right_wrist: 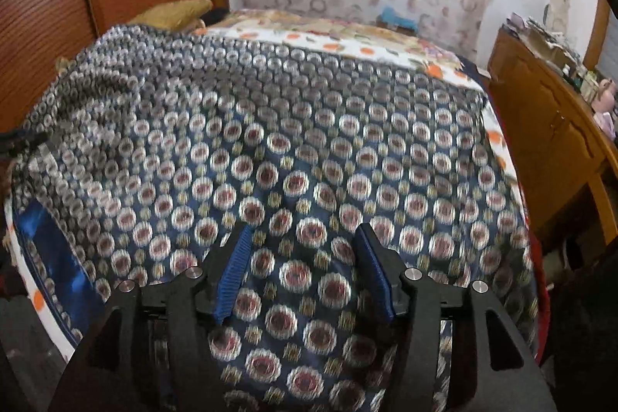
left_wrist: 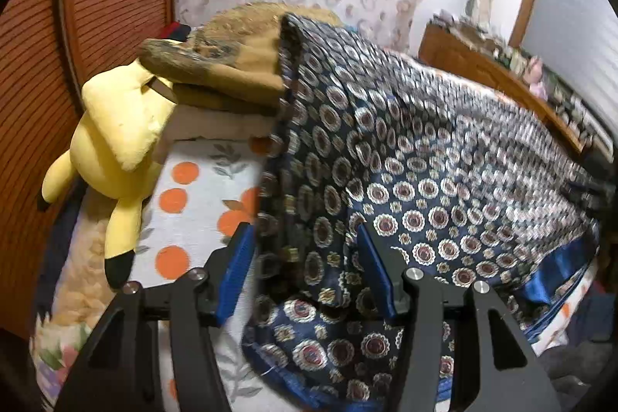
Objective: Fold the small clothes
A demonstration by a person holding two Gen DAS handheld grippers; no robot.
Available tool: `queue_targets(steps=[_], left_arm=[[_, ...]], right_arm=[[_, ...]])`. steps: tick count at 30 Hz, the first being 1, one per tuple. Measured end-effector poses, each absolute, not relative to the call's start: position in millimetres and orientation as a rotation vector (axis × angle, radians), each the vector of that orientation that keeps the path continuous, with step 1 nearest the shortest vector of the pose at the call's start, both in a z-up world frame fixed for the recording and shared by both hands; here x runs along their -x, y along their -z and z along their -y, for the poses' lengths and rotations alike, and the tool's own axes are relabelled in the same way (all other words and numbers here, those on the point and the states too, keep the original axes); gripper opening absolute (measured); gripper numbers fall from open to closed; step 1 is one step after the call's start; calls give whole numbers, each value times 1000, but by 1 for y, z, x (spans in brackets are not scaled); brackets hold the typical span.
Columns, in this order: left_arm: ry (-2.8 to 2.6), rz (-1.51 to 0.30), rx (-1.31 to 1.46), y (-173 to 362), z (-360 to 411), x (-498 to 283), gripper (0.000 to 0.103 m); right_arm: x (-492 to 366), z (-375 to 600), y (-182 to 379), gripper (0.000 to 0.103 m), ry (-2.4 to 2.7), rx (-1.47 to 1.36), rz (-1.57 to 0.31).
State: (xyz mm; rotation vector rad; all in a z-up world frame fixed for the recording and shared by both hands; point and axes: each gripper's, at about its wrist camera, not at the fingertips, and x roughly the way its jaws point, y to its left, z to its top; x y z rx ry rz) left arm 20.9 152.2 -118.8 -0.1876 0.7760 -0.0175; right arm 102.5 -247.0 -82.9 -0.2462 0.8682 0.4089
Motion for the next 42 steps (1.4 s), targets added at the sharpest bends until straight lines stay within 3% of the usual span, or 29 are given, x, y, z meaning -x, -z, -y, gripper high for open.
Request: queue_targets(steps=[22,24,28,31,42], left_arm=[[20,-785,209,121,-154,2,54],[30,-784,214,121,-153,1,44],[38,-804,217,126,-150,-2,34],[56,-813,214,126,-147,-5,5],[121,-691,200,82,-118,-12,0]], right_arm=[[-64,257,88,70,-290,192,-802],[-63,258,88,71,-285,188,-800],[-64,260,88,72,-296,181,-800],[-63,261,87,72,-307,185,-802],[-53,277,89,72,-346,157,-770]])
